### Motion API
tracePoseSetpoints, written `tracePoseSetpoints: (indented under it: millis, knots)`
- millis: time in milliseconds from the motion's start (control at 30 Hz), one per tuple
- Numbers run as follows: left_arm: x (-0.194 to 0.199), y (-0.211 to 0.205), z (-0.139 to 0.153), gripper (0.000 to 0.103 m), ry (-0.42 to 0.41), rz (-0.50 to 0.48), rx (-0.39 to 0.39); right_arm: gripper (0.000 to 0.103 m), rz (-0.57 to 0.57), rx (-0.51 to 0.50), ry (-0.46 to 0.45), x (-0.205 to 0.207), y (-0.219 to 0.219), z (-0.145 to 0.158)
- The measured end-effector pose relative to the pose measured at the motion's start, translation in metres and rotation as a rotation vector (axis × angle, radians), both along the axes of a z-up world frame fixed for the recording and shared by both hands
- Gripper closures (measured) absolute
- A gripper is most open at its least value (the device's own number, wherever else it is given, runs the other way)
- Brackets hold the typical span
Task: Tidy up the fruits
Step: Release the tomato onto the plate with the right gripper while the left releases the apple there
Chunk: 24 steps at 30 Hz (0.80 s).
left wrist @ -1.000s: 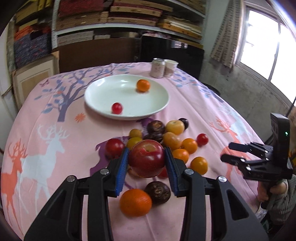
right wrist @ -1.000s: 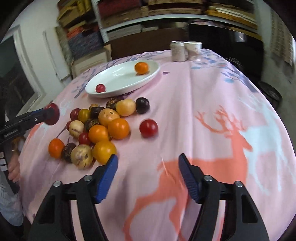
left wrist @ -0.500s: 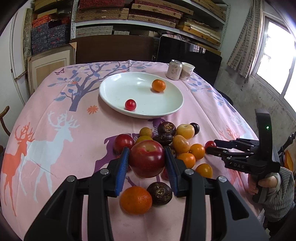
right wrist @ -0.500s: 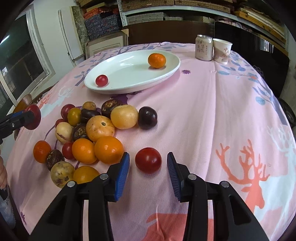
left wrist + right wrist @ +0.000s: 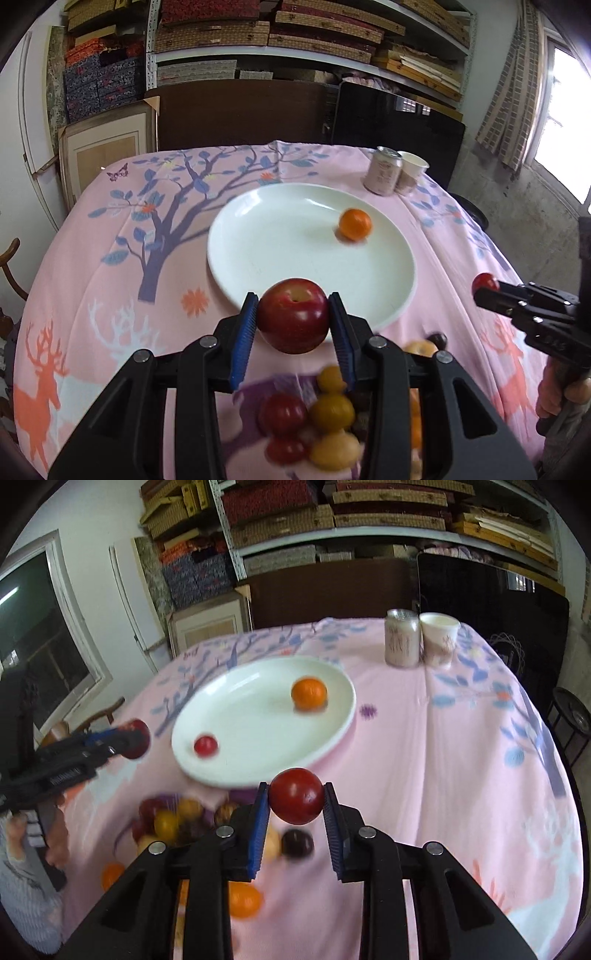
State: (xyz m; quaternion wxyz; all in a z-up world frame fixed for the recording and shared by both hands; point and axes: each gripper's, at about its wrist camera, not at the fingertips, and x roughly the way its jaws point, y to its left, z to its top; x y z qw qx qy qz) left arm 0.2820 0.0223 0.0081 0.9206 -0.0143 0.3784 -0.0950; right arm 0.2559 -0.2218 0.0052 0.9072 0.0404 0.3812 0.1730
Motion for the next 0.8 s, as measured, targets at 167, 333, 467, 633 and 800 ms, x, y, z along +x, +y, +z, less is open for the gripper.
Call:
tracePoseSetpoints:
  millis: [167, 333, 467, 633, 800]
  knots:
    - [0.052, 0.002, -0.006, 0.065, 0.002, 0.045, 0.016, 0.074, -0.003, 0.002, 0.005, 0.045, 0.024, -0.004]
    - [0.084, 0.001, -0.02, 0.065, 0.025, 0.059, 0.036, 0.074, 0.016, -0.04, 0.02, 0.065, 0.046, -0.02]
    - [0.095, 0.0, -0.033, 0.065, 0.054, 0.046, 0.05, 0.074, 0.03, -0.062, 0.02, 0.067, 0.055, -0.03]
    - [0.099, -0.003, -0.045, 0.065, 0.076, 0.041, 0.062, 0.072, 0.033, -0.068, 0.031, 0.068, 0.054, -0.037]
    - [0.098, -0.011, -0.049, 0.06, 0.076, 0.02, 0.081, 0.054, 0.016, -0.047, 0.013, 0.068, 0.046, -0.032]
